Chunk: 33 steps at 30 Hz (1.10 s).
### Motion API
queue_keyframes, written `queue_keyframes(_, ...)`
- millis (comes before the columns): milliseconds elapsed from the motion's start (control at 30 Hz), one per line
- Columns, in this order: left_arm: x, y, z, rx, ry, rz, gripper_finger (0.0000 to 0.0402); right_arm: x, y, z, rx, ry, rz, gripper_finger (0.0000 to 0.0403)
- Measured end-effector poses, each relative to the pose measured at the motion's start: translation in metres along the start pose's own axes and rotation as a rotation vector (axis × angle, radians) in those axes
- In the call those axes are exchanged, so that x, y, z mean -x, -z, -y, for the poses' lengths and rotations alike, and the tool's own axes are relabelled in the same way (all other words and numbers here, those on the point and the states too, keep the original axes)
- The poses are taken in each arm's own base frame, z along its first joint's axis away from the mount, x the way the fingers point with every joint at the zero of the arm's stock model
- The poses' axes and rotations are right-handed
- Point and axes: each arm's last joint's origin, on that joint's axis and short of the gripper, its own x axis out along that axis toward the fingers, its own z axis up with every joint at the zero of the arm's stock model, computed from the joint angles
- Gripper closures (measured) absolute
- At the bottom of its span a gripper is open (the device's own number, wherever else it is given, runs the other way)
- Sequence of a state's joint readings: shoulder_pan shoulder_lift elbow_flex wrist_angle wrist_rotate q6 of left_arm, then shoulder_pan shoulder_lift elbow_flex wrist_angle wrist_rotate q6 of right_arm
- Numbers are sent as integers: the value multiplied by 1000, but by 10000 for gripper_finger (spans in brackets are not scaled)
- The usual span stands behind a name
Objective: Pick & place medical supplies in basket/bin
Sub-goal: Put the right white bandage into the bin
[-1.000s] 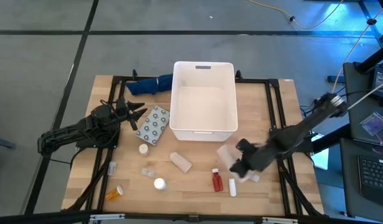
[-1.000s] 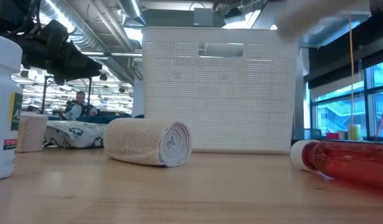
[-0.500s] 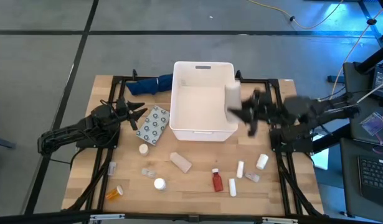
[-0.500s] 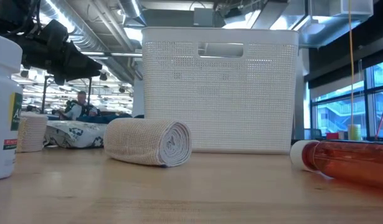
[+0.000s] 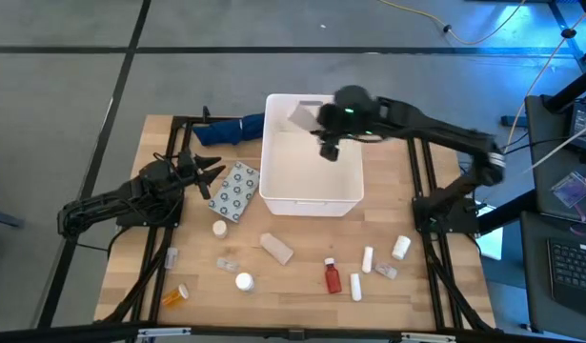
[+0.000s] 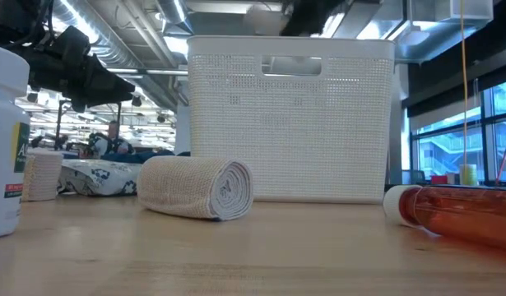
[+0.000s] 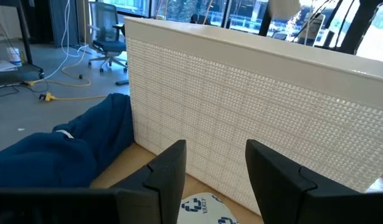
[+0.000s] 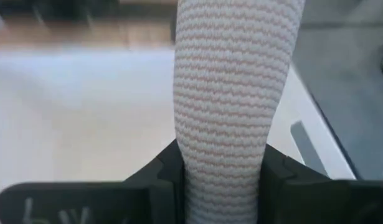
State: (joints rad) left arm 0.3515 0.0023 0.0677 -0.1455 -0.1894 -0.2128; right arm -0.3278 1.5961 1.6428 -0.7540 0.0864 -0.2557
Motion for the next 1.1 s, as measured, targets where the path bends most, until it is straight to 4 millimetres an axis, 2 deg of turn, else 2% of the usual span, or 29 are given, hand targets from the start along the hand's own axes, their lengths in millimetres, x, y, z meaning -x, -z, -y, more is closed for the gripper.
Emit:
queue_keyframes(167, 0, 0, 0, -49, 0, 0, 242, -61, 17, 14, 165, 49, -266, 289)
queue_keyframes(333, 0, 0, 0, -62, 0, 0, 242, -107, 47, 25, 250, 95, -503, 287)
queue_keyframes(467, 0, 0, 0, -62, 0, 0, 242, -141, 71, 32, 236, 81, -605, 286)
queue_keyframes(600, 0, 0, 0, -62, 0, 0, 242, -170, 87, 40, 241, 138, -652, 286)
queue_keyframes(867, 0, 0, 0, -62, 0, 0, 242, -206, 113, 40, 359, 107, -741, 286)
queue_keyframes(1100, 0, 0, 0, -62, 0, 0, 242, -213, 117, 38, 362, 89, -752, 270)
